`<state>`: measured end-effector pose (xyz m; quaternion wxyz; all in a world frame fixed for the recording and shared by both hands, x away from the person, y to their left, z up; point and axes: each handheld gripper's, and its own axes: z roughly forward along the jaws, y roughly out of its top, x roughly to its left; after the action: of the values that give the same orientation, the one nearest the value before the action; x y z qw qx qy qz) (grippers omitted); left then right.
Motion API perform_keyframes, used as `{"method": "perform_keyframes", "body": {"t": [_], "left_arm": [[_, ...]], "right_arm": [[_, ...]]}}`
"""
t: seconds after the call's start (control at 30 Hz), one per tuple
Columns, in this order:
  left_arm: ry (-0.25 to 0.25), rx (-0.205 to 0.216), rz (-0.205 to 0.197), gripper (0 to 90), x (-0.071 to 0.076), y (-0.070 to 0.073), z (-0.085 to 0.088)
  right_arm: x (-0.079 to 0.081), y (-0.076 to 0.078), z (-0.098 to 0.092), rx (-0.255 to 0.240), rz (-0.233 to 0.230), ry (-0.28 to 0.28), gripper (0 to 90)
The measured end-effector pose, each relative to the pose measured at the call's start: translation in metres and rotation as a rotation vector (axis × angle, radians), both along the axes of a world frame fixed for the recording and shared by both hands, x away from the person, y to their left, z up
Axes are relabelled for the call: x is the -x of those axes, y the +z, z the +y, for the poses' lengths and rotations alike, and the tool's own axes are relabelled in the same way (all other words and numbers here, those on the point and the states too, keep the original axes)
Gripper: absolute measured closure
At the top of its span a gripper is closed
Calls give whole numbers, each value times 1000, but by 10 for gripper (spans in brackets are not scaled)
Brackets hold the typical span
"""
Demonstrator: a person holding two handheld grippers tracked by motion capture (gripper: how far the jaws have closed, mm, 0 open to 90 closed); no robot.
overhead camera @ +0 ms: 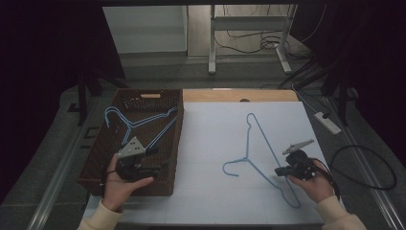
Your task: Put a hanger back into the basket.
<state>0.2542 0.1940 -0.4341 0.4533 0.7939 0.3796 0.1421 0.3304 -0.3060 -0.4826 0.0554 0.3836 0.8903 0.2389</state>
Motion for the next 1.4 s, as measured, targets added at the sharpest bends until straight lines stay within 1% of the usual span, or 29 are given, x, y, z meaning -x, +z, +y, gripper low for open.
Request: {"method": "perform_keyframes", "body": {"t": [0.03, 0.07, 0.1, 0.13, 0.23, 0.27, 0.33, 0.43, 0.53, 0.6, 0.63, 0.7, 0.8, 0.87, 0.9, 0.93, 1.0, 1.07, 1.1, 1.13, 1.17, 1.27, 1.3, 1.33, 1.4], "left_arm": [[0, 0, 0, 352, 0, 0, 0], [0, 1, 0, 352, 0, 0, 0], [-1, 0, 0, 352, 0, 0, -1], [-2, 0, 0, 352, 0, 0, -1], [-4, 1, 0, 352, 0, 1, -2], [-5, 1, -1, 352, 0, 1, -2], [-8, 1, -4, 352, 0, 1, -2], [-7, 4, -4, 352, 0, 2, -1], [-4, 4, -2, 352, 0, 1, 0], [-3, 4, -3, 352, 0, 1, 0], [-3, 4, -3, 352, 0, 1, 0], [-3, 4, -3, 352, 0, 1, 0], [-4, 4, -3, 352, 0, 2, 0], [-3, 4, -4, 352, 0, 2, 1], [-3, 4, -4, 352, 0, 1, 1], [-2, 4, -2, 352, 0, 1, 1], [-1, 6, -2, 352, 0, 1, 2], [0, 6, -3, 352, 0, 1, 3], [1, 7, -3, 352, 0, 1, 3], [1, 7, -3, 352, 0, 1, 3], [1, 8, -4, 352, 0, 2, 3], [0, 8, -5, 352, 0, 2, 3], [0, 8, -5, 352, 0, 2, 3], [0, 8, -5, 352, 0, 2, 3], [1, 8, -5, 352, 0, 2, 3]], "right_arm": [[4, -1, -1, 0, 6, -1, 900], [4, -1, -1, 0, 6, -1, 900], [9, -3, -3, 5, 11, 1, 900], [18, -7, -6, 3, 25, 4, 900], [25, -11, -7, -2, 36, 2, 900], [27, -13, -6, 5, 42, 4, 900], [28, -13, -6, 15, 32, 0, 900], [28, -13, -5, 5, 46, -8, 900], [30, -15, 0, -10, 61, 12, 900], [32, -16, 8, -19, 70, 34, 900], [34, -17, 15, -12, 65, 52, 900], [36, -17, 27, -24, 71, 87, 900], [39, -18, 49, -2, 62, 140, 900], [39, -19, 63, -10, 77, 170, 900], [38, -20, 68, 2, 71, 178, 900], [37, -19, 72, 1, 66, 184, 900], [36, -21, 80, -18, 78, 197, 900], [35, -21, 88, -10, 67, 206, 900], [34, -21, 92, -19, 71, 212, 900], [34, -22, 96, -22, 72, 216, 900], [33, -22, 100, -13, 66, 218, 900], [31, -23, 110, -21, 56, 226, 900], [31, -23, 110, -21, 56, 226, 900], [29, -24, 116, -29, 48, 229, 900], [27, -25, 121, -35, 45, 226, 900]]}}
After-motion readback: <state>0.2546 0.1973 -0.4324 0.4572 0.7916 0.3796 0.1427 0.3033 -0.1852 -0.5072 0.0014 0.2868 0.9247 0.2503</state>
